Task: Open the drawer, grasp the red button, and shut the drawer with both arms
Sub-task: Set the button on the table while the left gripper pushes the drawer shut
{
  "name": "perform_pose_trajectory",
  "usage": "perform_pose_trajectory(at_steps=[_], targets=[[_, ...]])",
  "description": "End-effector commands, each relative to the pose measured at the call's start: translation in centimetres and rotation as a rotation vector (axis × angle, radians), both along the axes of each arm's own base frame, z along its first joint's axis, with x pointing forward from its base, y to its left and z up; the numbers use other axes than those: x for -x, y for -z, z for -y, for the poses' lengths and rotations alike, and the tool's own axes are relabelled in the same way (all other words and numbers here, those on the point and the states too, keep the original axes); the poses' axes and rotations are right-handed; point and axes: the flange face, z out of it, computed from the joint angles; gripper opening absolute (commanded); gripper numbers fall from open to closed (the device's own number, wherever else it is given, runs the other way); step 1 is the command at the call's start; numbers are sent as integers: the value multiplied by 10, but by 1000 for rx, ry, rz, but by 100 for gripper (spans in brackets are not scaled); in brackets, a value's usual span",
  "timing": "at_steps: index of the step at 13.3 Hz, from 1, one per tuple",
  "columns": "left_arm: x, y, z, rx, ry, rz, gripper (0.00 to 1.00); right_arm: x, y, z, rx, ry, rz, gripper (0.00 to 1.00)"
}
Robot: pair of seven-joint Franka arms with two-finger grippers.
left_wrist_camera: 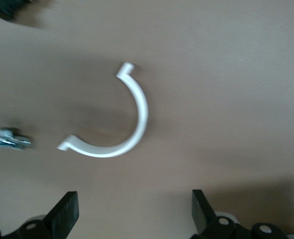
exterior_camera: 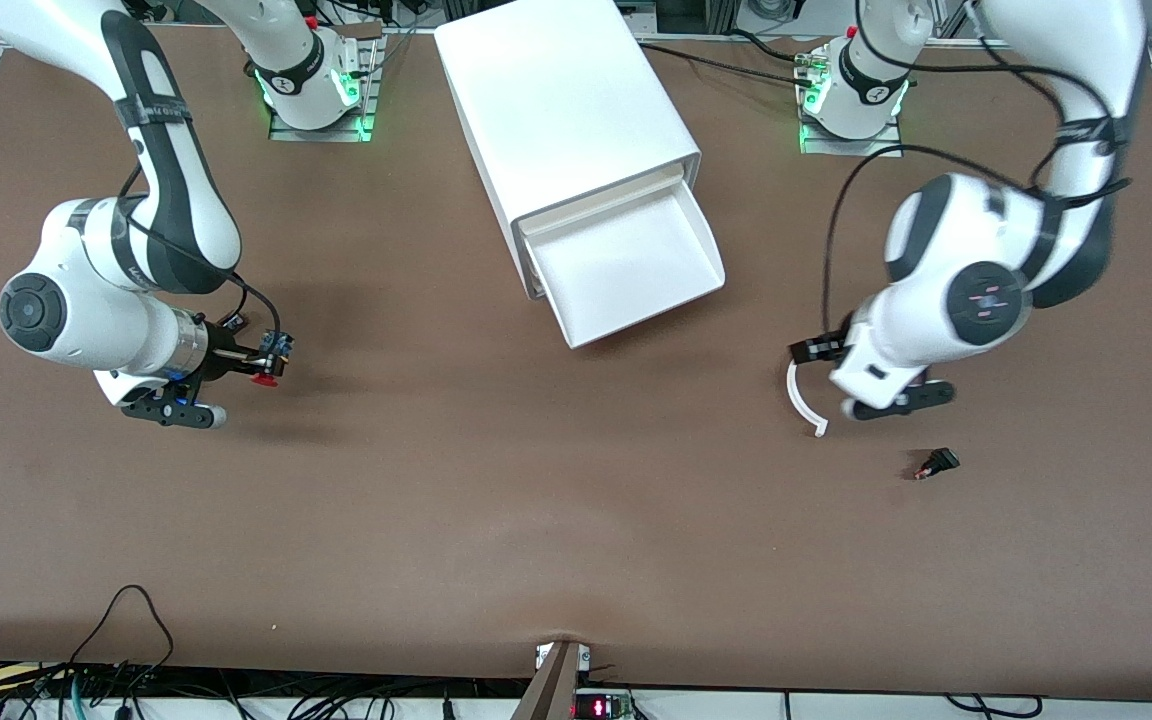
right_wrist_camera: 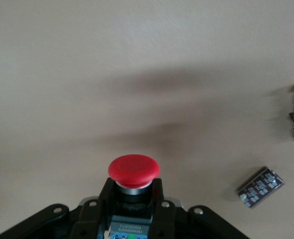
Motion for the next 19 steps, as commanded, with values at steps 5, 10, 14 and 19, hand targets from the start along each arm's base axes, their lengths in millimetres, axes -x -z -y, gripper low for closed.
perform_pose_trajectory(at_steps=[5,10,14,19], targets=[[45,33,150,-48,-172,124,100,89,8,32,-4,15,-52,9],[78,59,188,-24,-154,154,100,108,14,45,-1,49,-25,98],[125,60,243,-31,-151,137,100,96,-49,43,-18,37,57,99],[174,72,270,-64,-66,50,100,79,-196,42,-5,-34,139,99]])
